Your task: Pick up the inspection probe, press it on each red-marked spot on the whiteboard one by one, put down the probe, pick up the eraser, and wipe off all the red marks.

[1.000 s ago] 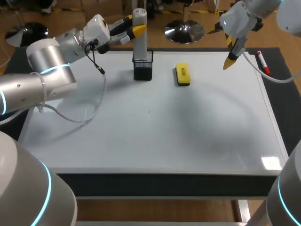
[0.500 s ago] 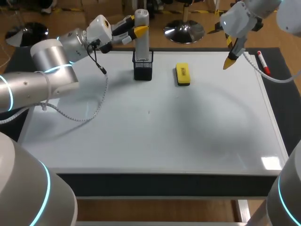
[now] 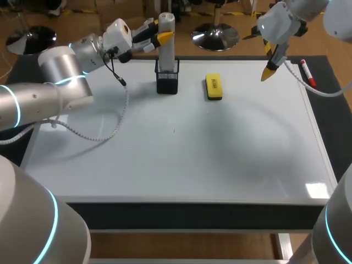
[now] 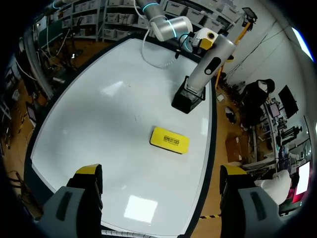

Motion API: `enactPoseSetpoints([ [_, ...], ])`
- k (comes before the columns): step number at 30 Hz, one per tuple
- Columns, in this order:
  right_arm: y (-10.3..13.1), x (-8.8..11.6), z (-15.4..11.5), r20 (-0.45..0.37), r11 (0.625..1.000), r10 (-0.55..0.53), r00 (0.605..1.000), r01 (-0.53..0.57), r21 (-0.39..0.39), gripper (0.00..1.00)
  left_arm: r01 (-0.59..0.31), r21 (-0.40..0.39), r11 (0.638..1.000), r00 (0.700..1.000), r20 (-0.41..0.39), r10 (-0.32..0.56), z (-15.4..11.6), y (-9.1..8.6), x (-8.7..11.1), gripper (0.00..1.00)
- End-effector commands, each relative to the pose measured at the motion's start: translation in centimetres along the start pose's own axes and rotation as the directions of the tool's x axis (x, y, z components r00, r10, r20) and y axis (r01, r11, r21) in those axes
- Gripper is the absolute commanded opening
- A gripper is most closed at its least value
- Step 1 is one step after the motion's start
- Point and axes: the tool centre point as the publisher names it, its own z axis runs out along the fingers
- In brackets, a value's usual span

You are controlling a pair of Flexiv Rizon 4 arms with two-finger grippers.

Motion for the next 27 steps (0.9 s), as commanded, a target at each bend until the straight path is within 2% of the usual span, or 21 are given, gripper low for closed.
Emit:
enactPoseSetpoints([
  [1,0.0,-0.1,0.0,-0.004,1.000,-0.001,1.000,0.001,0.004,1.00,0.004,0.009,1.000,1.000,-0.013,-0.004,0.0,0.6,-0.5,0.00],
  [11,0.0,-0.1,0.0,-0.004,1.000,-0.001,1.000,0.001,0.004,1.00,0.049,0.014,0.999,0.999,-0.007,-0.048,-0.6,1.8,-0.9,0.00],
  [27,0.0,-0.1,0.0,-0.004,1.000,-0.001,1.000,0.001,0.004,1.00,0.110,0.006,0.994,0.994,0.010,-0.110,-1.9,4.7,-1.8,0.00],
])
